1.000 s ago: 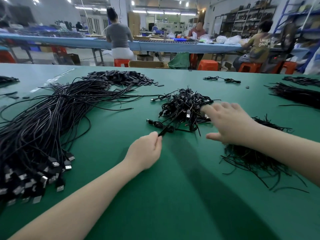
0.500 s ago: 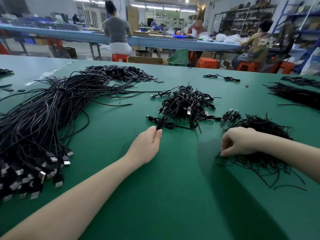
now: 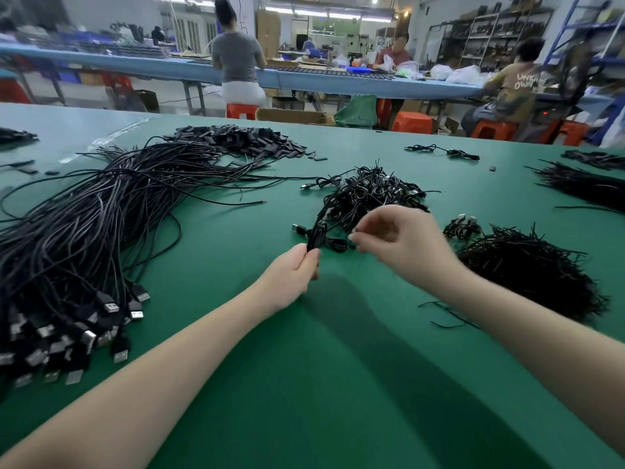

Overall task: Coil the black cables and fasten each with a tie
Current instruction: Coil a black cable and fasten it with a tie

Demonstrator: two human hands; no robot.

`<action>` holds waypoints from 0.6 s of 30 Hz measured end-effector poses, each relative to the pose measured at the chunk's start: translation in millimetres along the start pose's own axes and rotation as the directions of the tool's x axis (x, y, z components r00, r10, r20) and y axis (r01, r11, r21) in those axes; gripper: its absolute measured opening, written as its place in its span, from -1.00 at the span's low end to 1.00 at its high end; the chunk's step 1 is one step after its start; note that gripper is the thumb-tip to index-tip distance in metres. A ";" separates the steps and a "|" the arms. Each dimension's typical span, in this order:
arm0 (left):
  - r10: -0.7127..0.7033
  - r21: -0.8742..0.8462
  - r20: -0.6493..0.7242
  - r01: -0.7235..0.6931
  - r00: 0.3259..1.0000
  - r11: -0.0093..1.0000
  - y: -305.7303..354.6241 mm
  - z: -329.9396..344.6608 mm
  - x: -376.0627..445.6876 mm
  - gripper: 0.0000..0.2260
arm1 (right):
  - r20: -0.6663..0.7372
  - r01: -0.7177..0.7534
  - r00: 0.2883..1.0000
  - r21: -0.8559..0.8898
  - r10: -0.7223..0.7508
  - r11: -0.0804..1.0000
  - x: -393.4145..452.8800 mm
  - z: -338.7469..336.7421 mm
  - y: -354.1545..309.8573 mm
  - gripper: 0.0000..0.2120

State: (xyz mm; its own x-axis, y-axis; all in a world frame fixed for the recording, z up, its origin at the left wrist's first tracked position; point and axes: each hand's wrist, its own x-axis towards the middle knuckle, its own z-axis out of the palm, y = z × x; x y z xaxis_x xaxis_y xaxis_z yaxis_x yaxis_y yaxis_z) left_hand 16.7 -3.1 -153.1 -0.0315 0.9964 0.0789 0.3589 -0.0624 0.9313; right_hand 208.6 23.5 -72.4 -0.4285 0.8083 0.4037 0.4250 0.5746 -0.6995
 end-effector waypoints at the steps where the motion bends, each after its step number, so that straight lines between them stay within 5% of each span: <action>1: 0.013 0.018 -0.009 -0.013 1.000 1.000 0.1 0.8 -0.5 -0.76 | -0.010 0.073 0.997 -0.055 -0.074 0.996 -0.3 12.2 -4.0 -0.91; 8: 0.125 0.210 -0.009 -0.120 0.992 0.970 3.8 0.1 -1.8 -0.77 | 0.019 0.226 0.974 -0.186 -0.227 0.956 5.2 45.0 -7.5 -0.95; 14: 0.222 0.355 -0.014 -0.202 0.975 0.913 2.9 0.6 -5.0 -0.79 | 0.019 0.141 0.990 -0.130 -0.140 0.981 4.9 41.6 -8.1 -0.88; 18: 0.299 0.591 0.025 -0.255 0.954 0.765 -0.2 8.6 -8.4 -0.77 | 0.037 0.099 0.995 -0.157 -0.094 0.983 -0.2 40.8 -15.7 -0.90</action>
State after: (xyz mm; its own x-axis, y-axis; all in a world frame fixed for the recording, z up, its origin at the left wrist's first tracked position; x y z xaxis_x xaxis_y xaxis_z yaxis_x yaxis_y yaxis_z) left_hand 24.9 -11.0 -157.0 0.1004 0.9332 0.3451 0.8343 -0.2679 0.4818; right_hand 169.5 9.1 -85.6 -0.4958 0.7452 0.4459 0.5001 0.6648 -0.5549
